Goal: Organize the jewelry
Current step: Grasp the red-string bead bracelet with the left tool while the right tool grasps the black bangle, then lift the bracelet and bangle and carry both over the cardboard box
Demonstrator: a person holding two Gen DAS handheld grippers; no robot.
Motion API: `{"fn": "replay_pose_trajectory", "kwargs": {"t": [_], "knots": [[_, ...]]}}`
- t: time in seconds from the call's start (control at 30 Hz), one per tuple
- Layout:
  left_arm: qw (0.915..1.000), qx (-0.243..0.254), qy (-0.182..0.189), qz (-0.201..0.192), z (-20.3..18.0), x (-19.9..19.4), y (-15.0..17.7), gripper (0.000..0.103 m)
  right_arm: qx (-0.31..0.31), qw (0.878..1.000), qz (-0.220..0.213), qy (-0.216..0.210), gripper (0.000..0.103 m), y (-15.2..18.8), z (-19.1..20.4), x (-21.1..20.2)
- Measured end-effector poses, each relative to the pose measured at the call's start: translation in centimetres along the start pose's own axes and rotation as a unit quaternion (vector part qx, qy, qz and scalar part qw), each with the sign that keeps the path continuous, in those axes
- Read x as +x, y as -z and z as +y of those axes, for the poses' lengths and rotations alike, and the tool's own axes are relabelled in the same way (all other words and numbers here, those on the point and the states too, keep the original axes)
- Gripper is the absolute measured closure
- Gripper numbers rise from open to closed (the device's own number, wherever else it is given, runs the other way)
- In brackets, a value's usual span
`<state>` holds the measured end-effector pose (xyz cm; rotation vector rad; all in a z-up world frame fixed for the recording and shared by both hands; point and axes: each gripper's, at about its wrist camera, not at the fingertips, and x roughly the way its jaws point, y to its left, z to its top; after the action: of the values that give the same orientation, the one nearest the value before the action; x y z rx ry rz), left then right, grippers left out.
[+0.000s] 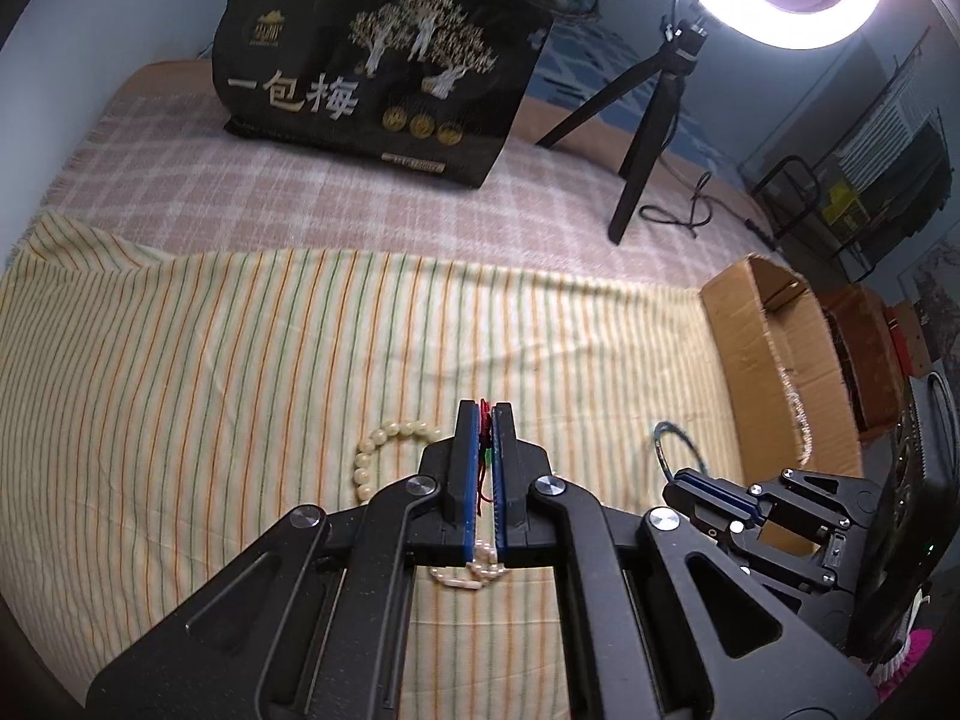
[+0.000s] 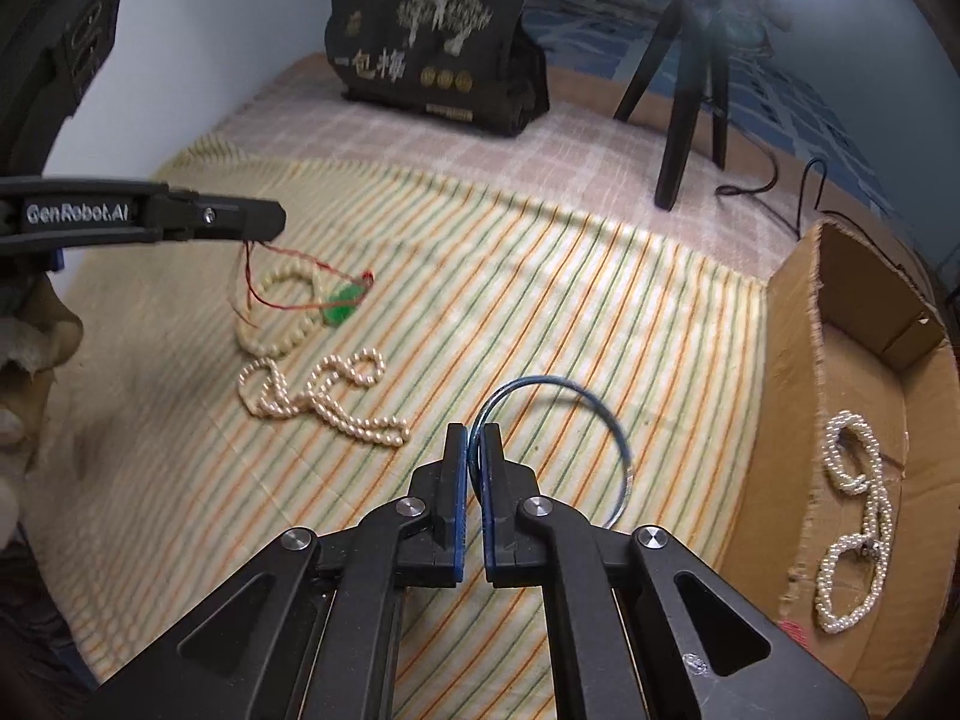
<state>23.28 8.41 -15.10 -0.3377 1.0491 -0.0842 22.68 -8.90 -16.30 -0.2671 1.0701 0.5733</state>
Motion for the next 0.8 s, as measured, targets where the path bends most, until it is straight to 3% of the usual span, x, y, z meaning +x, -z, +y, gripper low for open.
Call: {"fn": "replay_pose_trajectory", "kwargs": {"t": [0.8], "knots": [[0.997,-0.007,0.053,-0.056,-2.1,-5.8,-0.2,0.102,0.029,0.997,-0.077,0.004,0.101,-0.5,-2.0,-6.0]]}}
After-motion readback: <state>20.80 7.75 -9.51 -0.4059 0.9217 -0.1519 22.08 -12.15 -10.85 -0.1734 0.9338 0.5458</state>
